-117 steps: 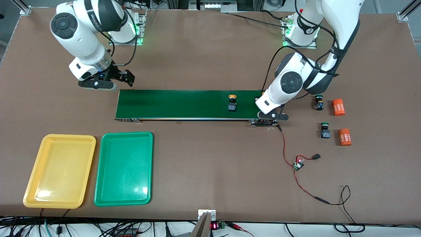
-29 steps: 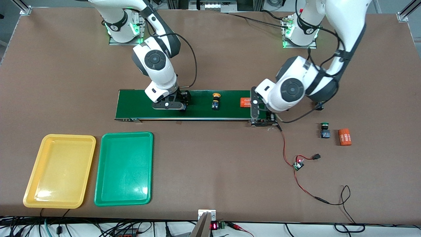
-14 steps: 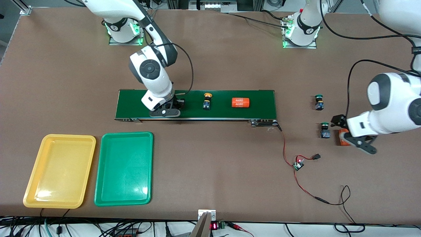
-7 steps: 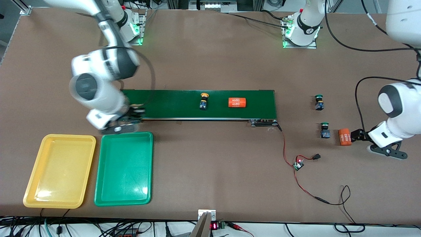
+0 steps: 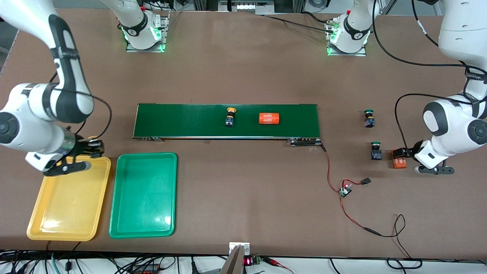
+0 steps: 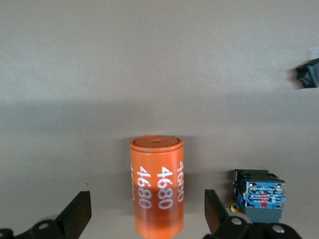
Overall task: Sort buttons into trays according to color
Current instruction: 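Lower the button into the yellow tray and open the right gripper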
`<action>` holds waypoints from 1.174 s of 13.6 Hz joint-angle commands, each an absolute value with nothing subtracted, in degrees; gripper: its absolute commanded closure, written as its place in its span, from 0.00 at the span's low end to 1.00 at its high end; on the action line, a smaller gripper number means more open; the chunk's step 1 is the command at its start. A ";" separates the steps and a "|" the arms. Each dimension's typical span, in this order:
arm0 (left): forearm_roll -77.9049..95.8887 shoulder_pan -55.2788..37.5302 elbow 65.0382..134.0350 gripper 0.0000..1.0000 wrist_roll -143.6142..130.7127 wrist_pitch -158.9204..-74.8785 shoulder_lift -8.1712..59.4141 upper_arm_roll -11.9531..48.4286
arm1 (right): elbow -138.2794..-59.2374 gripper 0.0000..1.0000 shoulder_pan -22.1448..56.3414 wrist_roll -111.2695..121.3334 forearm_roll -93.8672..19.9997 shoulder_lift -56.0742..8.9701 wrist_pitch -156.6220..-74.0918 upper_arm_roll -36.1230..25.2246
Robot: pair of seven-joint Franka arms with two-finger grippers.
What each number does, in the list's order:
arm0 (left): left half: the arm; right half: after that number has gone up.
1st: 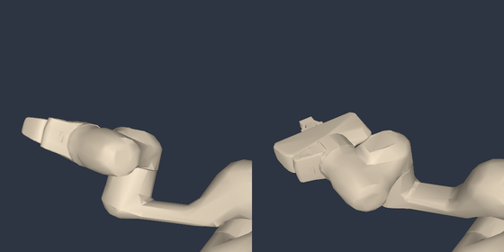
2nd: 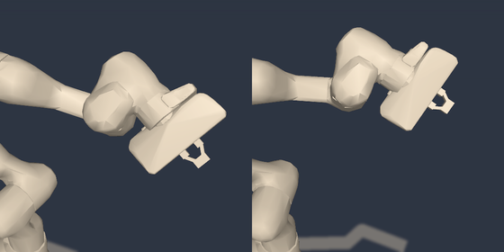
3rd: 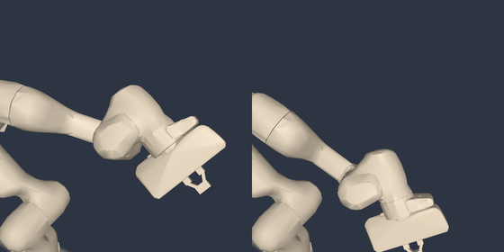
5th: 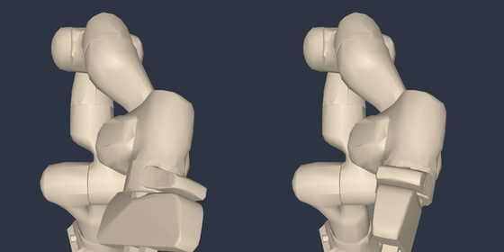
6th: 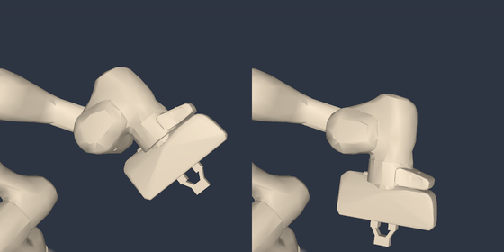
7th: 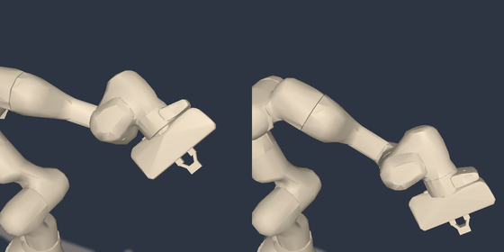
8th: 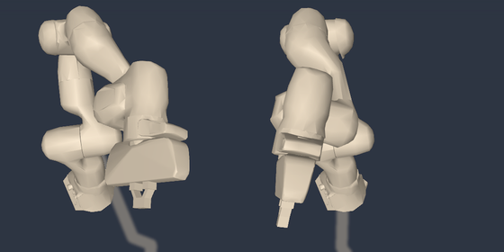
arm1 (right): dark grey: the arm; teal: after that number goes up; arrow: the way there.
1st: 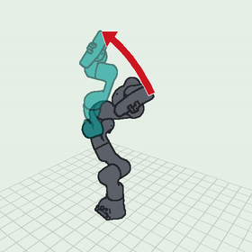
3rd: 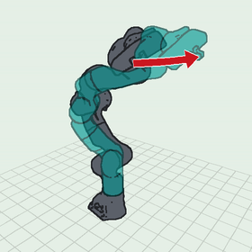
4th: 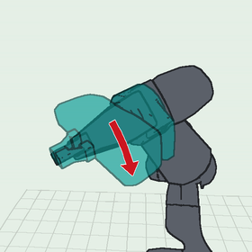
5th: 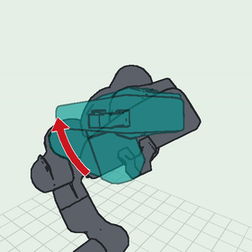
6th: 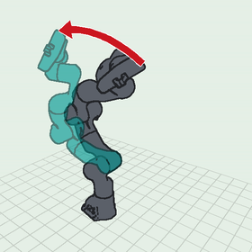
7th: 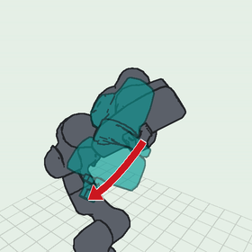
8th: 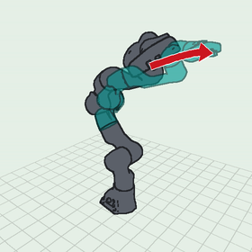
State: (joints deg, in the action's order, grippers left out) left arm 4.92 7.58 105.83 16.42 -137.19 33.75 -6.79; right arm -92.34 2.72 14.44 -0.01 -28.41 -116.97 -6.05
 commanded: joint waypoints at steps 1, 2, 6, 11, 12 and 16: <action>6.42 7.38 105.65 0.00 12.76 -137.90 35.15 -7.03 | -89.12 0.96 -0.95 20.02 -0.35 -33.82 -122.49 -6.06; 6.42 7.30 105.30 0.14 12.66 -137.99 35.33 -7.03 | -89.12 0.96 -2.36 22.56 -0.35 -35.58 -126.43 -6.06; 7.90 7.29 104.94 0.68 12.57 -137.90 35.25 -6.94 | -89.12 0.96 -7.11 31.36 -0.35 -41.21 -140.16 -6.06; 9.67 7.29 104.42 0.73 13.09 -132.40 31.30 -6.51 | -89.12 0.72 -9.58 33.31 -0.44 -42.98 -143.26 -6.06; 9.67 7.29 102.67 0.73 13.44 -127.32 30.07 -6.24 | -89.12 0.48 -9.58 33.40 -0.44 -43.15 -143.26 -6.06; 9.49 7.21 96.07 0.74 16.85 -110.96 27.78 -2.83 | -89.21 0.00 -9.32 33.31 -0.88 -42.98 -143.26 -6.06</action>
